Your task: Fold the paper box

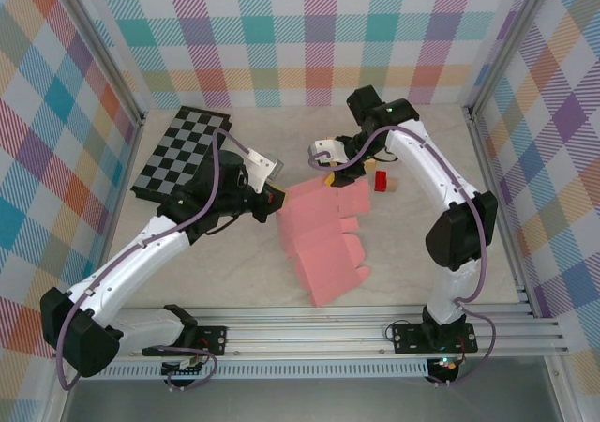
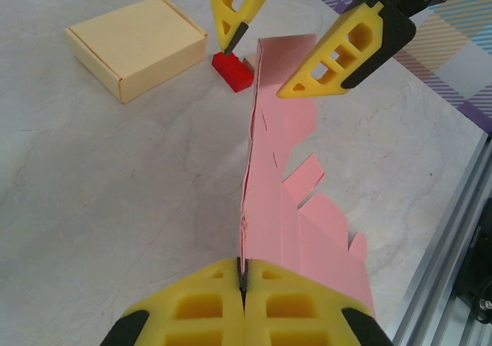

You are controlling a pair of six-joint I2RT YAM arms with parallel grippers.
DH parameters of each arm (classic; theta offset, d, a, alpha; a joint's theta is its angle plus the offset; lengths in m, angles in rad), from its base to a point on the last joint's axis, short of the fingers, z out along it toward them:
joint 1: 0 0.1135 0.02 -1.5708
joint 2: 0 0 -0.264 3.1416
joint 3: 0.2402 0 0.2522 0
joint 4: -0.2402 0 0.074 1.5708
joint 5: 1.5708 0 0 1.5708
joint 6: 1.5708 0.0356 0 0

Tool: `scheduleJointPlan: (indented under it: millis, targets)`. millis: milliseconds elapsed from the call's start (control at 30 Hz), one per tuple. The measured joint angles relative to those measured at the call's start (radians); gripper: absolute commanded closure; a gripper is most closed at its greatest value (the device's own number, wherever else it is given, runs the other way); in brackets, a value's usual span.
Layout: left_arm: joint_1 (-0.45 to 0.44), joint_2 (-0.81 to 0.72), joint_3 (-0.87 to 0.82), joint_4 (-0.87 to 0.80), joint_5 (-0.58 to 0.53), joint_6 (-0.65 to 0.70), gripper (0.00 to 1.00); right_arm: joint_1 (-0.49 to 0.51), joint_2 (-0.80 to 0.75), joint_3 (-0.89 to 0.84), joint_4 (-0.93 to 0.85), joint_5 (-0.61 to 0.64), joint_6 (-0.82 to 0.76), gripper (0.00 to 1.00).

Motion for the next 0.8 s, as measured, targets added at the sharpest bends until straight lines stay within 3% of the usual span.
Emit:
scheduleJointPlan:
  millis: [167,233,367,433,567,633,700,800]
  targets:
    - [0.0,-0.003,-0.003,0.005,0.0,0.0,1.0,0.0,0.0,-0.016,0.0,0.013,-0.004,0.57]
    - [0.0,-0.005,-0.007,0.009,0.002,0.0,1.0,0.0,0.0,-0.03,0.0,0.015,-0.01,0.63]
    - [0.0,-0.005,-0.008,0.017,-0.001,0.0,1.0,0.0,0.0,-0.058,0.0,0.027,-0.019,0.88]
    - [0.0,-0.005,-0.01,0.022,-0.01,-0.002,0.9,0.001,-0.002,-0.066,0.0,0.03,-0.023,0.96]
    - [-0.001,-0.013,-0.034,0.057,-0.073,-0.019,0.56,0.001,-0.023,-0.082,0.002,0.047,-0.023,1.0]
    - [0.0,-0.034,-0.06,0.075,-0.116,-0.027,0.53,0.002,-0.041,-0.094,0.006,0.056,-0.023,1.0]
    - [0.0,-0.065,-0.084,0.091,-0.159,-0.028,0.39,0.002,-0.072,-0.127,0.023,0.073,-0.023,1.0]
    - [0.005,-0.118,-0.112,0.129,-0.2,-0.025,0.37,0.002,-0.127,-0.19,0.049,0.107,-0.023,1.0]
